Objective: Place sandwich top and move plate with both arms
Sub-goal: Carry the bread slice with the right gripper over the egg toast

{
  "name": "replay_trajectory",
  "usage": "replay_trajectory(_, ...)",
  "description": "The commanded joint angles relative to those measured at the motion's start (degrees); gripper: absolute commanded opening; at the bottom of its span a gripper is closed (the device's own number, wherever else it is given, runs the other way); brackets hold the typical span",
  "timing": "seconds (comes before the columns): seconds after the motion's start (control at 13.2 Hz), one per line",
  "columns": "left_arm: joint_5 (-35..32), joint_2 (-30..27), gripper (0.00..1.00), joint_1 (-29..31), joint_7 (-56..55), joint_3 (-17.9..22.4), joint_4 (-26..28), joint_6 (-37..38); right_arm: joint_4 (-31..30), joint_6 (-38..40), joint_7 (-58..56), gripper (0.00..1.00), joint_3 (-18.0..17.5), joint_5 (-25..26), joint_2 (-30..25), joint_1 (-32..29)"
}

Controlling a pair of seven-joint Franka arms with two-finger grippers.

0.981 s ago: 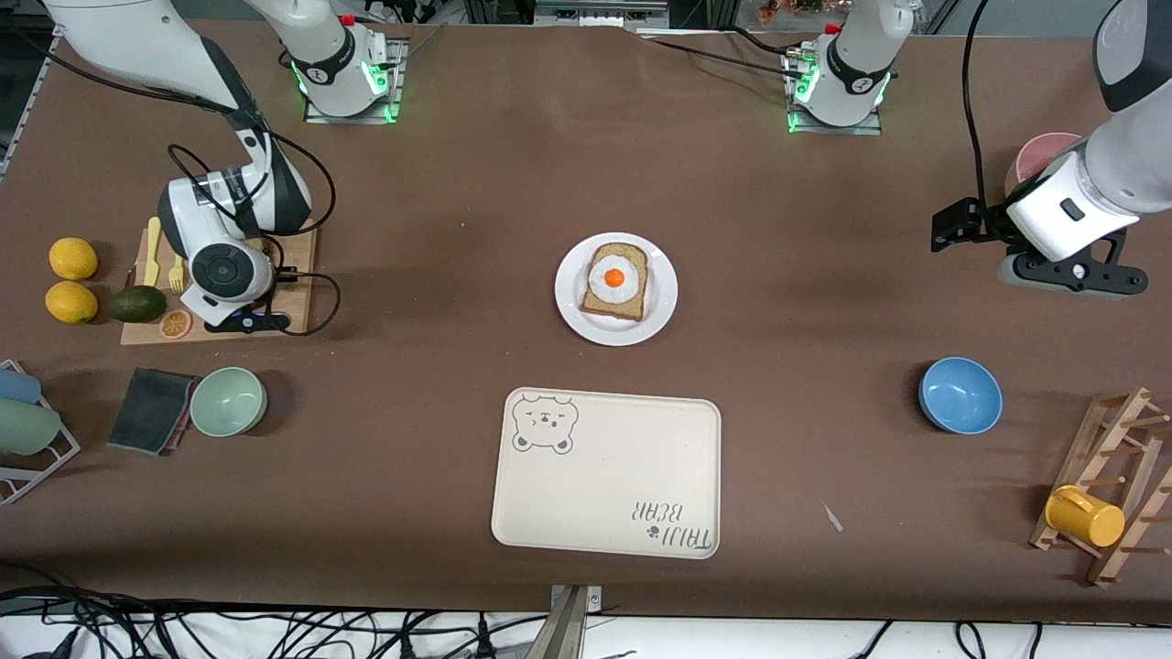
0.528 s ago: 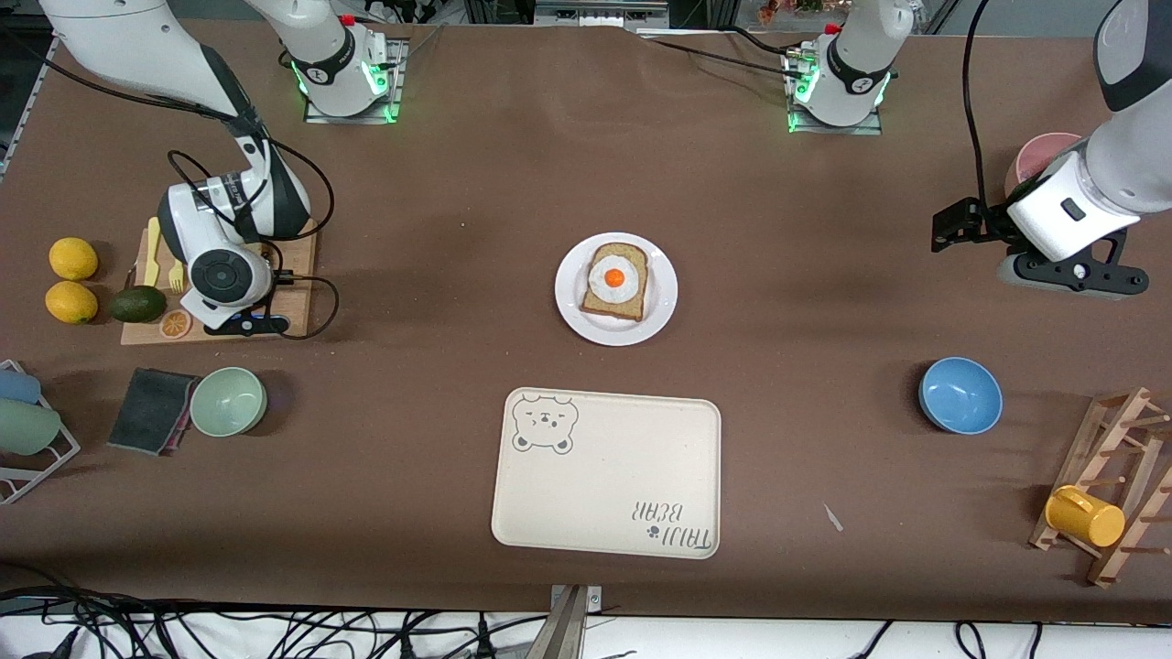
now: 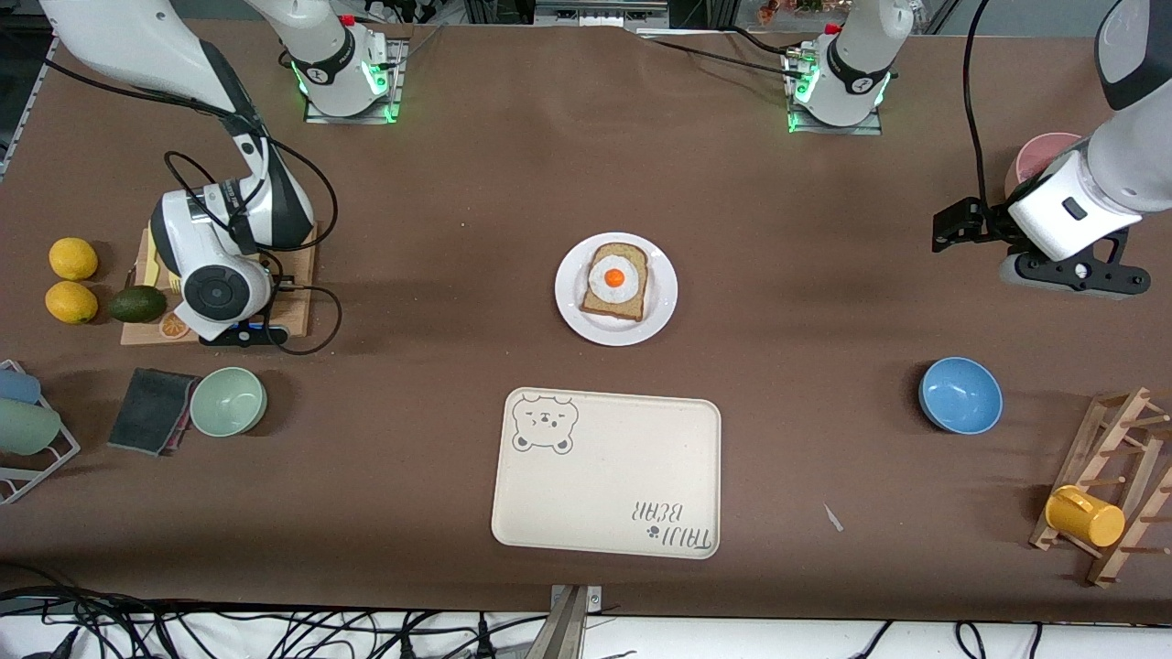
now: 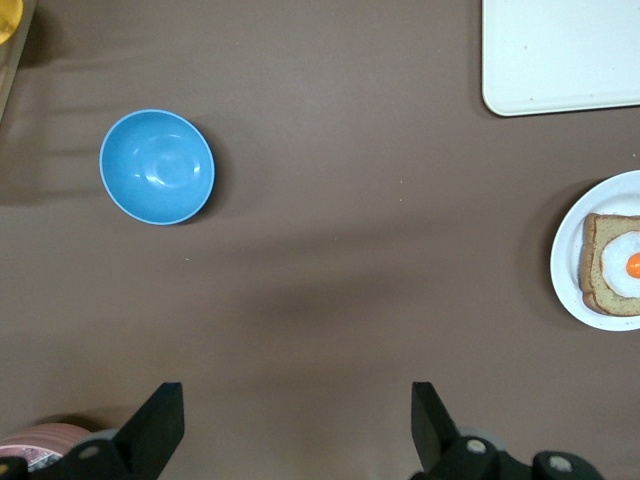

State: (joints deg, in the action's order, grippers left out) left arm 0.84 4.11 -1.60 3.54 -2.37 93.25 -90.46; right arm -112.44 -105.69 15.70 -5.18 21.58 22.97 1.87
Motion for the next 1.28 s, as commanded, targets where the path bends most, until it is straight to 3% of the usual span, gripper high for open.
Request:
replay_trajectory(0.0, 1.0, 0.72, 1.0, 0.54, -0.29, 0.09, -2.11, 0.55, 9.66, 11.26, 2.04, 0.0, -6.93, -4.69, 0.58, -0.03)
replay_trajectory(0.23, 1.0, 0.81, 1.0, 0.37, -0.29, 0.09, -2.2, 0.55, 15.48, 16.47, 5.03, 0.0, -11.16, -9.52, 0.67, 3.04)
replay_trajectory(0.45, 1.0, 0.9, 1.0, 0.46, -0.29, 0.09, -2.2, 0.55, 19.18, 16.22, 11.61, 0.0, -11.61, -14.81, 1.55, 11.37)
replay_trajectory(0.75, 1.0, 0.99, 1.0, 0.1, -0.29, 0.0, -2.2, 0.64, 32.33, 15.42, 23.56, 0.0, -11.52, -17.27, 11.37, 24.29)
replay_trajectory(0.98, 1.09, 0.9, 1.0, 0.54, -0.29, 0.17, -2.29, 0.64, 39.56, 9.22, 27.0, 0.0, -11.52, -17.28, 17.36, 29.84)
replay_trajectory(1.21, 1.09, 0.9, 1.0, 0.54, -0.29, 0.18, -2.29, 0.64, 39.66, 0.42, 32.81, 0.0, -11.44, -17.98, 20.53, 33.62)
